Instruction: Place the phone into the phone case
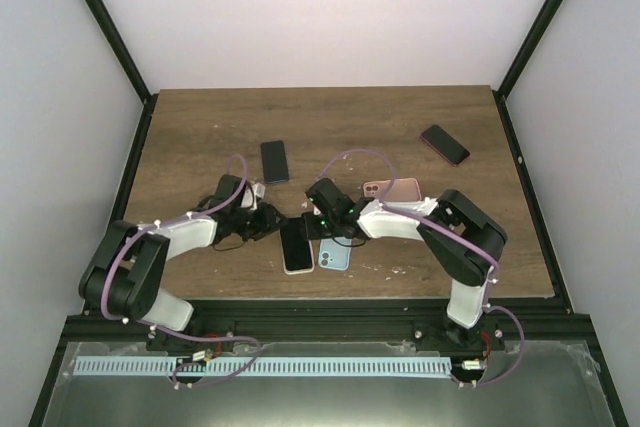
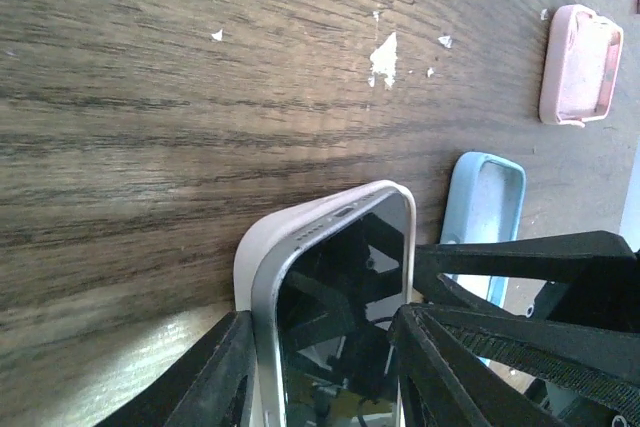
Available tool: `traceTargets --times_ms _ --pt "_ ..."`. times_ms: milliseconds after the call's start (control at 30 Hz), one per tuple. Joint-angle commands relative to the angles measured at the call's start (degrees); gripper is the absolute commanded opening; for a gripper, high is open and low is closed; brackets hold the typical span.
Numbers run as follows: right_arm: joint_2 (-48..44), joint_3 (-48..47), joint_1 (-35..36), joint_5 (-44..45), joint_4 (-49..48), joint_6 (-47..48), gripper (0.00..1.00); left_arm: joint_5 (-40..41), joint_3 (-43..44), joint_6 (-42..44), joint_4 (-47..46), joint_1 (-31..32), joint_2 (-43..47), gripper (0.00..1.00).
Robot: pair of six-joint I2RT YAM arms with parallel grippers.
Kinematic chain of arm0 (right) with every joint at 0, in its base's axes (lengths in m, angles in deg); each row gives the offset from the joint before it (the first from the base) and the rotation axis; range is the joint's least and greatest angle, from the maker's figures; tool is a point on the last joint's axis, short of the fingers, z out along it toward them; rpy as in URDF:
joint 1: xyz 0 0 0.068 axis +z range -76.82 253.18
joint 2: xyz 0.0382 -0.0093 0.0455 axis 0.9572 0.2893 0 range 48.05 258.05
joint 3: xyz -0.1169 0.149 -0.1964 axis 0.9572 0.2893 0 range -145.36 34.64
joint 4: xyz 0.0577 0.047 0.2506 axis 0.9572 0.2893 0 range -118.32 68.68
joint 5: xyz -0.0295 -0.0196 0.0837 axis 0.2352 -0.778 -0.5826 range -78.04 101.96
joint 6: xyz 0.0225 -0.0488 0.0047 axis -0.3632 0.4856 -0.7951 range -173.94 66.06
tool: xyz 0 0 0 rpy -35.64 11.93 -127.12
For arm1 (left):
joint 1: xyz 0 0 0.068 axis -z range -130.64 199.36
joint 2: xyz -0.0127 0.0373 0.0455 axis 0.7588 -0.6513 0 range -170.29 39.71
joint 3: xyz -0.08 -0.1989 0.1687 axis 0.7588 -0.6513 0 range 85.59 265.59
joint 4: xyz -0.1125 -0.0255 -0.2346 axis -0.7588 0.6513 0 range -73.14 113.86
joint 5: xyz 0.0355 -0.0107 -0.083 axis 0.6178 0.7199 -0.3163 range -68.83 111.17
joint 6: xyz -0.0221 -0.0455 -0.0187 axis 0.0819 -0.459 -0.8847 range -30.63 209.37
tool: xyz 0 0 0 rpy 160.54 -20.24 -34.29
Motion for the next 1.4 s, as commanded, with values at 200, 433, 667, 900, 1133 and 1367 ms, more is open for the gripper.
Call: traceTargets --times_ms 200,433,667,900,1133,1367 --pt "-4.05 4.34 0.10 -4.33 0.76 -4.99 0.35 2.28 -1.65 2.99 5.16 0.25 4.26 0.42" --pt "-2.45 4.91 0.19 -6.75 -1.63 -5.88 0.29 1.39 -2.93 3.38 3.51 0.25 3.43 0.30" --pt "-1.85 4.90 0.19 -9.28 -4.98 -5.07 0.28 -1.94 -3.03 2.22 -0.23 0.25 1.82 0.09" --pt "-1.20 5.12 0.11 -10.02 -8.34 -5.20 0.27 -4.27 -4.71 -0.41 -4.57 0.42 -0.81 0.06" --pt "-1.24 6.39 -0.07 -11.21 -13.49 -4.50 0.27 -5.44 -5.12 -1.18 -5.67 1.04 -1.38 0.11" --pt "-2.92 6.27 -0.43 -8.81 -8.04 -7.10 0.28 -1.37 -3.93 -0.29 2.51 1.05 2.57 0.24"
